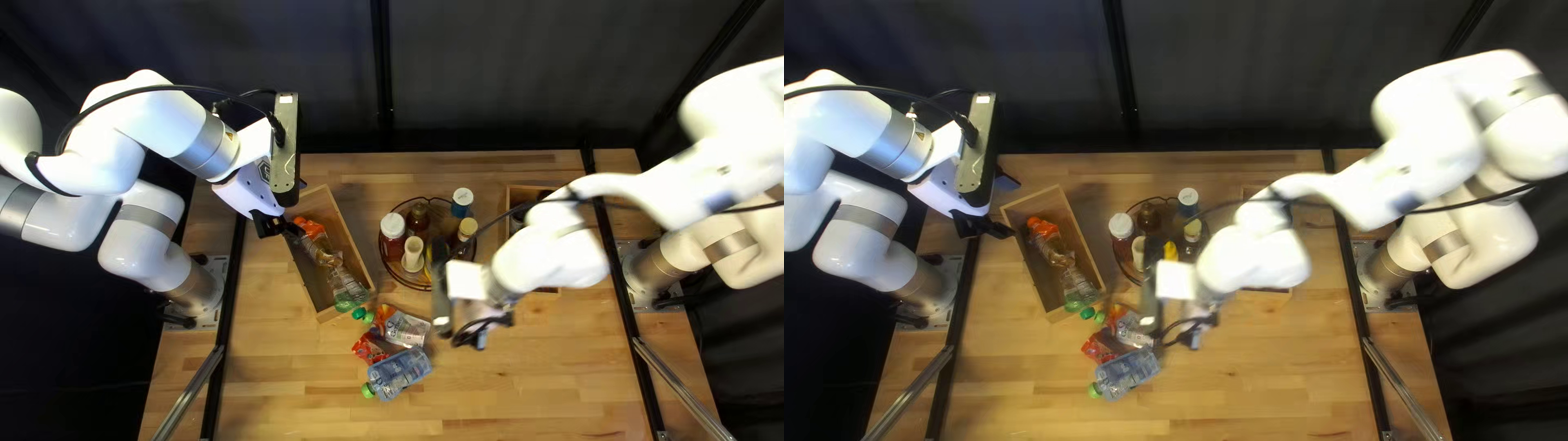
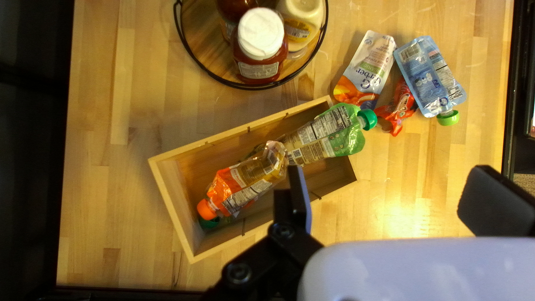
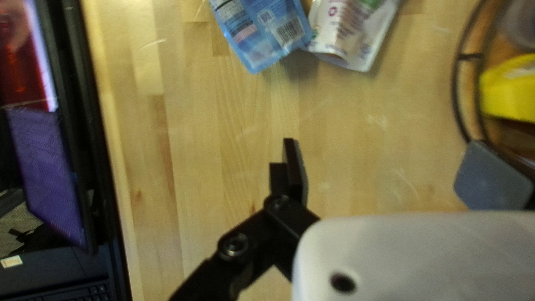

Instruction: Separate condiments, baby food and spices and place it in 3 different racks/containers

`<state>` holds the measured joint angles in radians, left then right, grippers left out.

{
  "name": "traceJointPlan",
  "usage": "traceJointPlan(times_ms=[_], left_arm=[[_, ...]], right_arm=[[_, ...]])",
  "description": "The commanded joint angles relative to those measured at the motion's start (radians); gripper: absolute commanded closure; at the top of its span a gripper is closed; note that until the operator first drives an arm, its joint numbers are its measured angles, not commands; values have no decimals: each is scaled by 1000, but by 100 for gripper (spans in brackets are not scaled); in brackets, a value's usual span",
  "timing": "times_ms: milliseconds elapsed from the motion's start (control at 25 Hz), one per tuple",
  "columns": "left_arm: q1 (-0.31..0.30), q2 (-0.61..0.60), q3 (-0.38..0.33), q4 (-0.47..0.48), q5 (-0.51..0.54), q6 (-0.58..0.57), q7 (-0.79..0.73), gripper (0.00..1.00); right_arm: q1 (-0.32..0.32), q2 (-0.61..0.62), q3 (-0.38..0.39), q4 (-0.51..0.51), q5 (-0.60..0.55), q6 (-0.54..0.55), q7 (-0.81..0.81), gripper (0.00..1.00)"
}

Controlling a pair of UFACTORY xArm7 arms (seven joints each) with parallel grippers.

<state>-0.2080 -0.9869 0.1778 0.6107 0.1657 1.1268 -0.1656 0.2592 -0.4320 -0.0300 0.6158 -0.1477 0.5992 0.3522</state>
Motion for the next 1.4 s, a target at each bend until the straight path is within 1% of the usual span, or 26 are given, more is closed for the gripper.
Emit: traceJointPlan(times_ms=[40, 120, 240, 440, 1320, 1400], left_arm=[[0, 0, 0, 0, 0, 0, 0, 0], [0, 0, 0, 0, 0, 0, 0, 0], [0, 0, 0, 0, 0, 0, 0, 0], [0, 0, 0, 0, 0, 0, 0, 0], [0, 0, 0, 0, 0, 0, 0, 0], [1, 13, 14, -22, -5, -51, -7, 0]], right_arm=[[-51, -217, 3, -55, -49, 134, -5, 0], [-63, -278, -9, -33, -55, 200, -23, 0], [-80, -322, -25, 35, -62, 298, -51, 0], [-97, -394, -38, 125, -70, 428, -84, 0], [-99, -400, -40, 131, -72, 435, -86, 0], [-99, -400, -40, 131, -72, 435, -86, 0]])
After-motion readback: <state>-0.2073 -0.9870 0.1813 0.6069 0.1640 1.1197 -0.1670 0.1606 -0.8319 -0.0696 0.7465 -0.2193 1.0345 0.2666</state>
